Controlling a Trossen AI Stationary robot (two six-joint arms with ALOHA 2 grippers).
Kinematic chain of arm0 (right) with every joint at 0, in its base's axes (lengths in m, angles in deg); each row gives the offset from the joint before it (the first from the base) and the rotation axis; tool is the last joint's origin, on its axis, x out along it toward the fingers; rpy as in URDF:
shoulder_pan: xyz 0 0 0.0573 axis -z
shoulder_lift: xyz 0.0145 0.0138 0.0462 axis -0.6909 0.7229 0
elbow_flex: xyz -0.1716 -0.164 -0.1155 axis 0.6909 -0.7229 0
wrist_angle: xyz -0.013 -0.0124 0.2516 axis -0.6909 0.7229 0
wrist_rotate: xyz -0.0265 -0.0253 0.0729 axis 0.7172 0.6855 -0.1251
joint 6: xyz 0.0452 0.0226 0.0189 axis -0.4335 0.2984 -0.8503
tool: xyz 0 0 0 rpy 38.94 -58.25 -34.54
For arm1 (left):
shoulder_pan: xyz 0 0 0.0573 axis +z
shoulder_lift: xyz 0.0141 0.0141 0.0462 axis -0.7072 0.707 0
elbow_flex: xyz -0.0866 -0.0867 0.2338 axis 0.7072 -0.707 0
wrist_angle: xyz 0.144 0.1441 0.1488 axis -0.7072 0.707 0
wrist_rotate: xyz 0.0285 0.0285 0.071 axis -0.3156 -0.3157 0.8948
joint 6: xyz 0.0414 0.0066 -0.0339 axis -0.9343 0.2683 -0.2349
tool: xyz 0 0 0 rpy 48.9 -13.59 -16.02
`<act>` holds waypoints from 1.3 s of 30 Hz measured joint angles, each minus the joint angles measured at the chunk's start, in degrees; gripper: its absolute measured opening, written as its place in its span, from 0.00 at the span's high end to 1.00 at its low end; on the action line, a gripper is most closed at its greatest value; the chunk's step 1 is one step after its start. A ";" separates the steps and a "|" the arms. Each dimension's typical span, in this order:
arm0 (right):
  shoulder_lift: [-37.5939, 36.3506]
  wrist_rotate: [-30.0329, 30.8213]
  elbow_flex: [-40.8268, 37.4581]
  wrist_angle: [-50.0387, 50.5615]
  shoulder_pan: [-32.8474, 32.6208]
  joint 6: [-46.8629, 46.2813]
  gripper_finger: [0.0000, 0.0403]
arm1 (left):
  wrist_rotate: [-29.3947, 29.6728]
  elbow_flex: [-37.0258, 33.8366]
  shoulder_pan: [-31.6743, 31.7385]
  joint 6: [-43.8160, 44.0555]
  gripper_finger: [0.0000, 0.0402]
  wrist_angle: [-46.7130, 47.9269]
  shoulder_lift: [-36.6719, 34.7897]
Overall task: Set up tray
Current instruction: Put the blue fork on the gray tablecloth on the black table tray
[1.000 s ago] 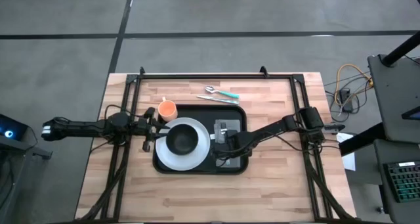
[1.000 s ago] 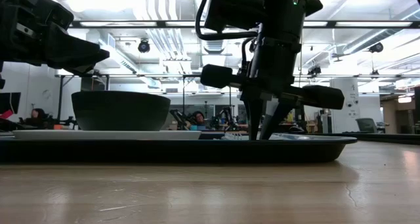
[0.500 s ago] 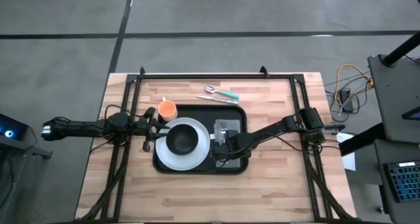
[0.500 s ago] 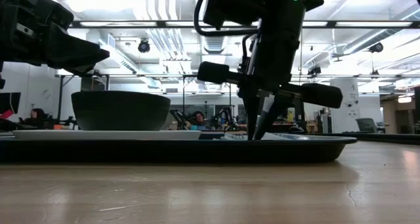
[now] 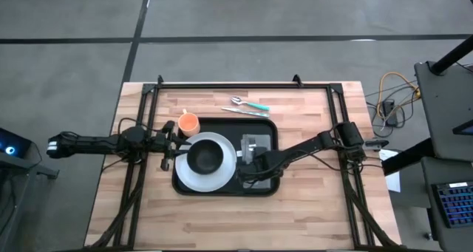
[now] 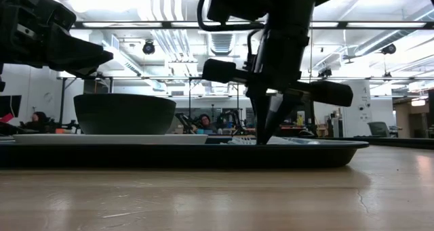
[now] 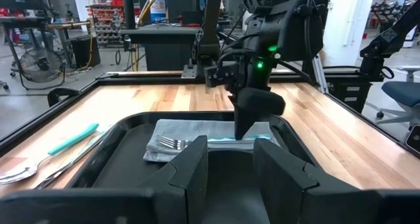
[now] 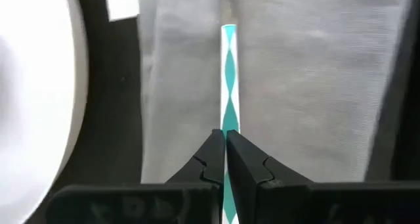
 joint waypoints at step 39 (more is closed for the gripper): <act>2.34 -9.47 0.63 -1.01 1.31 7.71 0.91 | -0.01 0.00 0.02 0.00 0.74 0.00 0.02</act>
